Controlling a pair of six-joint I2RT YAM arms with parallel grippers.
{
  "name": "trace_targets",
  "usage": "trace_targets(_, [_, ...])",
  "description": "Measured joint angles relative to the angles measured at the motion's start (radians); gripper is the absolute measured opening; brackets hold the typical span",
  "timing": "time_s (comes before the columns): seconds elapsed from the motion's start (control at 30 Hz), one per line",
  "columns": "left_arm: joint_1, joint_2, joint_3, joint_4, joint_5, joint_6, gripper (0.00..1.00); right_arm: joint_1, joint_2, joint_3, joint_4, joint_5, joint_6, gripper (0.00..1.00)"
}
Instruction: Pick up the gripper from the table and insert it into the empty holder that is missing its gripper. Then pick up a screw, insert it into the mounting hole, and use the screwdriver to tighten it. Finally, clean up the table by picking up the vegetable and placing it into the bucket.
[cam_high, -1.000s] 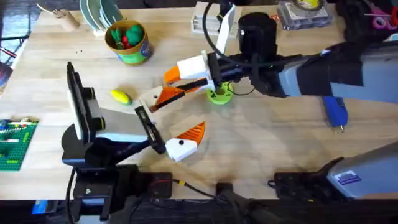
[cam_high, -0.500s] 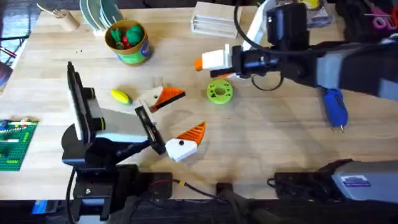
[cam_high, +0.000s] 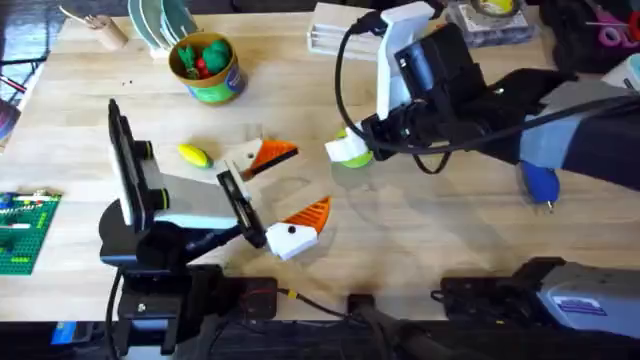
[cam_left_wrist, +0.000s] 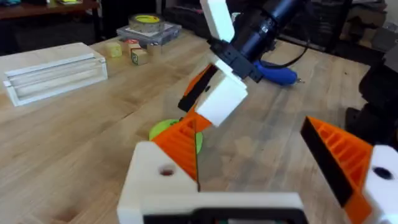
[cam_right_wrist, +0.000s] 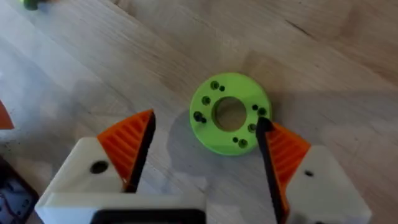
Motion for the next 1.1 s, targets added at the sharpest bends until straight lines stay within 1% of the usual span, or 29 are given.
trace_targets(0.23, [0.0,0.0,0.0,0.0,0.0,0.0,0.993,0.039,0.022,0.0,0.01,0.048,-0.038,0.994])
trace_targets(0.43, [0.0,0.0,0.0,0.0,0.0,0.0,0.994,0.08,0.084,0.0,0.004,0.093,-0.049,0.981])
trace_targets(0.7, [0.0,0.0,0.0,0.0,0.0,0.0,0.993,0.154,0.133,0.06,-0.014,0.179,-0.094,0.826])
trace_targets(0.83, [0.0,0.0,0.0,0.0,0.0,0.0,0.992,0.174,0.145,0.066,-0.021,0.227,-0.119,0.792])
trace_targets(0.9, [0.0,0.0,0.0,0.0,0.0,0.0,0.993,0.178,0.147,0.067,-0.021,0.241,-0.134,0.759])
trace_targets(1.1, [0.0,0.0,0.0,0.0,0.0,0.0,0.993,0.181,0.158,0.068,-0.022,0.264,-0.151,0.581])
